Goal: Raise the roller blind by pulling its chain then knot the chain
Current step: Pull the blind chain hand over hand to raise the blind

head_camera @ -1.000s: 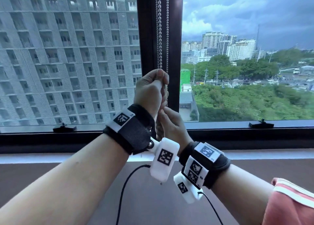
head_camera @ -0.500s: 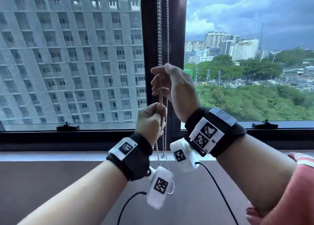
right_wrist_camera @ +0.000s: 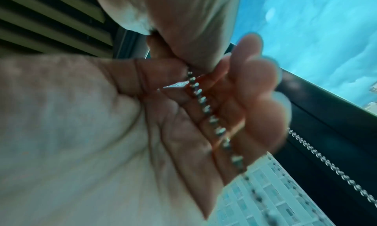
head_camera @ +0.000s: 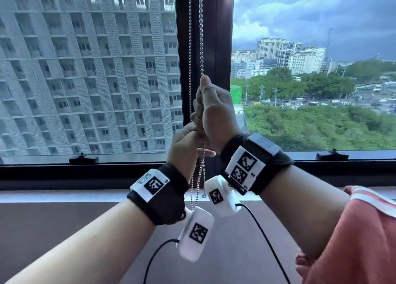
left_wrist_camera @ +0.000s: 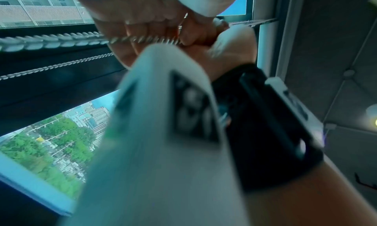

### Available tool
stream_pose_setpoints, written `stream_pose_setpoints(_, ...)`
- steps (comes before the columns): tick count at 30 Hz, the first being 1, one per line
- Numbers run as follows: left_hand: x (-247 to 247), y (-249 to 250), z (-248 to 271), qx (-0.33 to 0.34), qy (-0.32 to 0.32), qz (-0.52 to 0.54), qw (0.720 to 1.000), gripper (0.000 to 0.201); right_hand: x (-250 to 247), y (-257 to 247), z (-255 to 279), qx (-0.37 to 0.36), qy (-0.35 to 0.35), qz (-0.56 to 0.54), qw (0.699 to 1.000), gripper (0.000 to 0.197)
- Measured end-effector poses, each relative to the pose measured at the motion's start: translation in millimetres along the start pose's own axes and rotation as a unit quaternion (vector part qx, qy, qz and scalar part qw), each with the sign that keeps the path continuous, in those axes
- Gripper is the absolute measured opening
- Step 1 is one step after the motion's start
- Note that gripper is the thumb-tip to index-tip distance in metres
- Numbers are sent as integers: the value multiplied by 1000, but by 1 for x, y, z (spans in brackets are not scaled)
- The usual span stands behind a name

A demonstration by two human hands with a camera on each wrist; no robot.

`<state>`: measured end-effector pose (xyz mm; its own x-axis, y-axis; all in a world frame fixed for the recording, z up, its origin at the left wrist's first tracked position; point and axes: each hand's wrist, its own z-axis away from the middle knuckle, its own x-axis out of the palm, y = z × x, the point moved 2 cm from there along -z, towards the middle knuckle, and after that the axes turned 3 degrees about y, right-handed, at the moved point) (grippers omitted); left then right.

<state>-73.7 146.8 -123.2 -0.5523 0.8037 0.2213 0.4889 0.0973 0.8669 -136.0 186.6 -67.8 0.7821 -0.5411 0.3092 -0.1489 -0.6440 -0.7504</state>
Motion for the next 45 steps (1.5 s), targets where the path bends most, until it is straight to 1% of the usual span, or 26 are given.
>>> stream_pose_setpoints(2,0,10,-6,19,-10,26,999,15,-4,6,2,-19,5,25,1000,47)
stream_pose_setpoints(4,1,23,-11,35,-13,25,999,15,-9,11,8,-21,3,52,998,46)
stream_pose_setpoints(7,4,37,-20,24,-5,21,999,28,-16,22,21,-4,0,49,999,44)
stream_pose_setpoints(9,8,45,-27,33,-9,11,999,34,-20,36,30,10,10,52,999,43)
stream_pose_setpoints(13,19,52,-35,48,2,26,998,32,-28,63,49,46,18,47,998,47)
stream_pose_setpoints(15,22,47,-36,49,10,32,998,30,-32,67,54,54,5,52,997,45)
stream_pose_setpoints(17,22,42,-36,45,17,29,998,33,-34,67,55,52,-15,59,997,42)
stream_pose_setpoints(19,24,42,-35,42,10,25,999,35,-35,67,54,46,-27,60,997,45)
stream_pose_setpoints(22,24,44,-34,38,2,26,999,36,-39,64,52,50,-40,73,995,39)
stream_pose_setpoints(24,21,44,-33,36,1,31,999,36,-41,61,46,35,-37,112,992,32)
stream_pose_setpoints(28,18,39,-29,43,10,24,999,37,-43,44,28,-44,-14,202,978,27)
stream_pose_setpoints(30,16,33,-26,42,15,24,999,37,-38,30,18,-56,2,192,980,19)
stream_pose_setpoints(31,15,29,-24,38,18,21,999,37,-36,21,14,-56,16,181,982,18)
stream_pose_setpoints(33,14,21,-21,26,20,23,999,39,-29,3,7,-54,29,153,986,23)
stream_pose_setpoints(36,12,10,-15,11,24,31,999,44,-16,-22,-4,-52,7,120,991,31)
stream_pose_setpoints(38,10,4,-11,-4,21,19,1000,41,-7,-32,-10,-34,-15,88,995,37)
stream_pose_setpoints(40,9,-1,-8,-13,15,10,1000,39,-1,-34,-14,7,-25,53,998,38)
stream_pose_setpoints(42,10,-3,-5,-13,16,11,1000,39,2,-29,-15,36,-20,14,999,39)
stream_pose_setpoints(45,14,-4,-2,-16,18,22,999,39,5,-24,-11,32,1,-1,999,41)
